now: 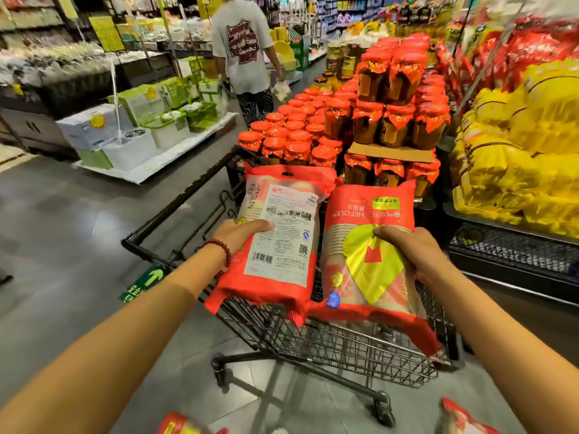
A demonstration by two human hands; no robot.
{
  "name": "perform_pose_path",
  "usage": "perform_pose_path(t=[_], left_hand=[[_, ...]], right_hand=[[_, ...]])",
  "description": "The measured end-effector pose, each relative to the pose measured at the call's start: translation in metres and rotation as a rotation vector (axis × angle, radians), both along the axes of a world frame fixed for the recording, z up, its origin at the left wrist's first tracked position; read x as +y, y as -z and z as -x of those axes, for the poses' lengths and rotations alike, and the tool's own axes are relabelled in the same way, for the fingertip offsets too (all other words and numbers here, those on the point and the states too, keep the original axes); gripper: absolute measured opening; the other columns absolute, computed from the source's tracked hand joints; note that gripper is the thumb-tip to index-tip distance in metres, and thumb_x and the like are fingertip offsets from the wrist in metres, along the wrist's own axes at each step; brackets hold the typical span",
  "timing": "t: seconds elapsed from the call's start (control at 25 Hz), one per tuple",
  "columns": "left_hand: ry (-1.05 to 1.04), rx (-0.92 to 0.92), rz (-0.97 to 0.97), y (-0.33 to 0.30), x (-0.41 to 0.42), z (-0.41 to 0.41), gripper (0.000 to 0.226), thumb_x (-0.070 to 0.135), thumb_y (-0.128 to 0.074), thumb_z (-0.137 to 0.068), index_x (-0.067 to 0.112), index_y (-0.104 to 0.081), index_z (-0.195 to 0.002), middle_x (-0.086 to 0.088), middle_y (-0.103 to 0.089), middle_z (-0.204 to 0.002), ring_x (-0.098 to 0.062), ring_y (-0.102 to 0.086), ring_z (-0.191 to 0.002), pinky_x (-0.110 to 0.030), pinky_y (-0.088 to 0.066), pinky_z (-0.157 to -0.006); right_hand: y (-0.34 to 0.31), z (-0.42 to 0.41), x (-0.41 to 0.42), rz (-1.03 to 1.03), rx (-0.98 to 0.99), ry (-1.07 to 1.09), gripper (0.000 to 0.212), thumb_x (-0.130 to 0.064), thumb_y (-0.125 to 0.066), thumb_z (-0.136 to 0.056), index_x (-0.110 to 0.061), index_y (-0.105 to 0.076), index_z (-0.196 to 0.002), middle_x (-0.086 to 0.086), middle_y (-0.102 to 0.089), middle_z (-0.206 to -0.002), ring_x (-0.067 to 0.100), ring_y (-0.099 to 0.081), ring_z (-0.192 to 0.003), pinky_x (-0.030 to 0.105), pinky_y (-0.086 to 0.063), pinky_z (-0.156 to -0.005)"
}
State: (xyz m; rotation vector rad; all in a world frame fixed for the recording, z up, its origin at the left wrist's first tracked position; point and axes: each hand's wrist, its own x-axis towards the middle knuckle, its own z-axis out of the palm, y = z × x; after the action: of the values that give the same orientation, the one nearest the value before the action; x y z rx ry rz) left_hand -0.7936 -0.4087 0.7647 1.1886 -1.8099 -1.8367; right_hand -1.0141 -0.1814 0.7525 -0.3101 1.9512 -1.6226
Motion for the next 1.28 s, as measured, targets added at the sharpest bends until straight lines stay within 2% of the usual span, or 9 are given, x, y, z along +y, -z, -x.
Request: perform_pose_path(t=[0.16,0.32,0.52,0.68,0.76,0.84,1.0,1.16,1.28], left_hand=[[0.047,-0.103,-0.08,0.054,-0.054,0.061,0.063,0.039,-0.083,-0.05,0.008,-0.071,-0.103,-0.013,-0.076,-0.096,-0.031,-0.072,-0.091,-0.049,-0.055,-0.091],[0.078,-0.214,-0.159,0.129,-0.1,0.111,0.079,0.045,-0.085,-0.036,0.008,-0.072,-0.104,-0.014,-0.075,-0.101,-0.03,-0.071,-0.095,-0.048,-0.053,-0.094],[0.141,-0.393,-0.209,0.228,-0.107,0.126,0.032,0.025,-0.081,-0.071,0.014,-0.073,-0.1,-0.015,-0.073,-0.106,-0.028,-0.07,-0.098,-0.042,-0.051,-0.096],[0.137,-0.542,-0.25,0.323,-0.108,0.122,0.079,0.058,-0.086,-0.038,0.017,-0.074,-0.104,-0.008,-0.074,-0.107,-0.025,-0.069,-0.102,-0.041,-0.05,-0.098],[0.083,-0.561,-0.3,0.349,-0.105,0.124,0.061,0.034,-0.083,-0.069,-0.001,-0.066,-0.117,-0.011,-0.073,-0.104,-0.018,-0.069,-0.095,-0.019,-0.054,-0.081],[0.122,-0.601,-0.257,0.371,-0.104,0.131,0.042,0.016,-0.074,-0.081,-0.009,-0.063,-0.114,0.001,-0.075,-0.072,0.001,-0.065,-0.06,-0.007,-0.046,-0.051],[0.151,-0.651,-0.281,0.42,-0.102,0.134,0.073,0.036,-0.085,-0.064,0.004,-0.057,-0.123,-0.01,-0.067,-0.112,-0.01,-0.067,-0.079,-0.026,-0.055,-0.072],[0.232,-0.844,-0.247,0.441,-0.098,0.134,0.054,0.048,-0.083,-0.055,0.017,-0.066,-0.097,-0.007,-0.071,-0.087,-0.025,-0.067,-0.076,-0.028,-0.058,-0.068],[0.262,-0.958,-0.15,0.457,-0.097,0.131,0.088,0.07,-0.07,-0.059,0.007,-0.058,-0.119,-0.009,-0.069,-0.1,-0.025,-0.065,-0.083,-0.028,-0.053,-0.07]], right_hand=[[0.053,0.044,-0.045,-0.057,-0.09,0.059,0.017,-0.016,-0.079,-0.078,-0.012,-0.068,-0.09,0.009,-0.071,-0.085,0.02,-0.067,-0.07,0.028,-0.056,-0.059],[0.124,0.076,-0.077,-0.197,-0.172,0.119,0.011,-0.014,-0.079,-0.078,-0.015,-0.07,-0.084,0.011,-0.073,-0.086,0.026,-0.068,-0.075,0.04,-0.058,-0.08],[0.228,0.083,-0.089,-0.393,-0.238,0.105,0.015,-0.014,-0.08,-0.078,-0.021,-0.066,-0.079,0.007,-0.071,-0.082,0.016,-0.064,-0.068,0.028,-0.051,-0.062],[0.321,0.08,-0.097,-0.541,-0.319,0.039,0.017,-0.023,-0.083,-0.074,-0.02,-0.069,-0.082,0.01,-0.074,-0.089,0.023,-0.069,-0.074,0.029,-0.058,-0.07],[0.357,0.081,-0.101,-0.568,-0.323,0.014,0.031,-0.036,-0.085,-0.061,-0.019,-0.071,-0.084,0.009,-0.075,-0.088,0.025,-0.072,-0.08,0.042,-0.059,-0.081],[0.384,0.086,-0.104,-0.592,-0.288,-0.01,0.055,-0.043,-0.083,-0.05,-0.014,-0.074,-0.096,0.011,-0.076,-0.092,0.025,-0.072,-0.082,0.043,-0.059,-0.082],[0.435,0.093,-0.095,-0.627,-0.33,-0.004,0.082,-0.049,-0.091,-0.047,-0.009,-0.065,-0.114,0.011,-0.074,-0.106,0.025,-0.071,-0.093,0.044,-0.057,-0.087],[0.474,0.091,-0.081,-0.605,-0.363,-0.017,0.113,-0.066,-0.09,-0.028,-0.006,-0.059,-0.118,0.007,-0.074,-0.106,0.019,-0.072,-0.09,0.038,-0.06,-0.083],[0.454,0.087,-0.101,-0.637,-0.347,-0.11,0.068,-0.033,-0.093,-0.059,-0.013,-0.048,-0.106,-0.008,-0.064,-0.09,0.006,-0.064,-0.077,0.022,-0.049,-0.072]])
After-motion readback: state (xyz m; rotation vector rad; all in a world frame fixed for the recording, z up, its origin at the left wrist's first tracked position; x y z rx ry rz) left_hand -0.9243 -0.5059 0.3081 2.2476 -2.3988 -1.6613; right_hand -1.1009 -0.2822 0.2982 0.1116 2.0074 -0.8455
